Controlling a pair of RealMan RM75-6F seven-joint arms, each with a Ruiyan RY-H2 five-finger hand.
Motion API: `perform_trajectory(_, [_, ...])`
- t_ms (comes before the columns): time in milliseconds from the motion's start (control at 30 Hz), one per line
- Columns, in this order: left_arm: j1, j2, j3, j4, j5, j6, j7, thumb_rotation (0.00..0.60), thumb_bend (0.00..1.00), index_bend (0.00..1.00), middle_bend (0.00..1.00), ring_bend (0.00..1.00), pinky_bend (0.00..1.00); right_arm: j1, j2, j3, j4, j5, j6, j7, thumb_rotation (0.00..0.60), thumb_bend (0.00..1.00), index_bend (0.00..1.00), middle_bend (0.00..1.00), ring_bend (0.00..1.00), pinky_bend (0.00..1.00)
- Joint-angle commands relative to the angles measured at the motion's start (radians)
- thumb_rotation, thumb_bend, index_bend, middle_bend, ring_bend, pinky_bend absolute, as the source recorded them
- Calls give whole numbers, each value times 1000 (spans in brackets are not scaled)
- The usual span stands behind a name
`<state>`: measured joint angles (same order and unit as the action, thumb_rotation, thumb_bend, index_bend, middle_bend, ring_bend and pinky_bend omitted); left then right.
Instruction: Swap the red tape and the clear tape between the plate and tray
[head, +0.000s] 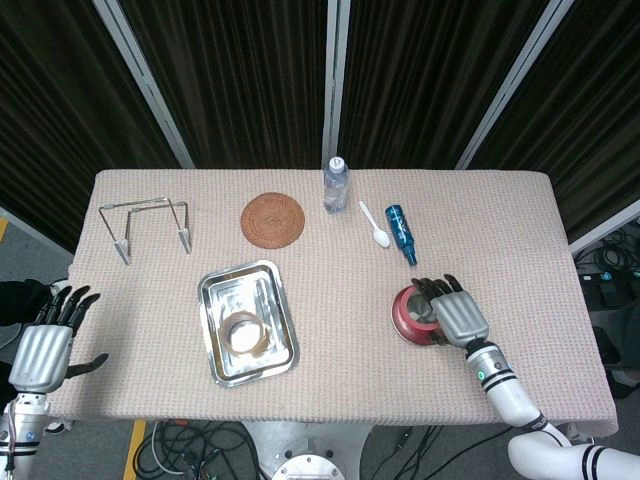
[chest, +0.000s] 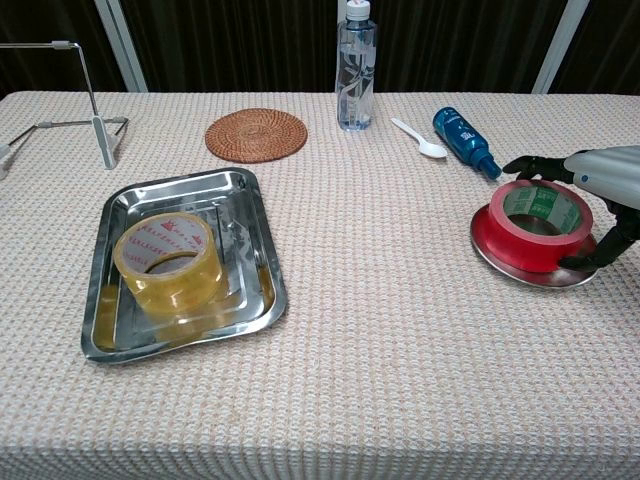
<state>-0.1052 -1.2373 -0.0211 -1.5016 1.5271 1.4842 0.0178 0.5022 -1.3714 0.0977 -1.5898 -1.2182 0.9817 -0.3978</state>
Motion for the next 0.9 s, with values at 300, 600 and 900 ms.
perform_trajectory(300, [-1,1,1,1,2,-2,-6,600,61,141,74,0,160,-9,35,5,-44,-84,72,72,600,265,0,396,206,119])
perform_trajectory(600, [4,4,1,9,-3,0,-20,600,61,140,73,0,160,117,-18,87,-60,-71,-9,37,600,270,0,388,206,119])
perform_trajectory(900, [12,4,0,23,-7,8,-40,600,61,140,73,0,160,308,-202,158,120,50,-172,-8,600,270,0,363,206,119])
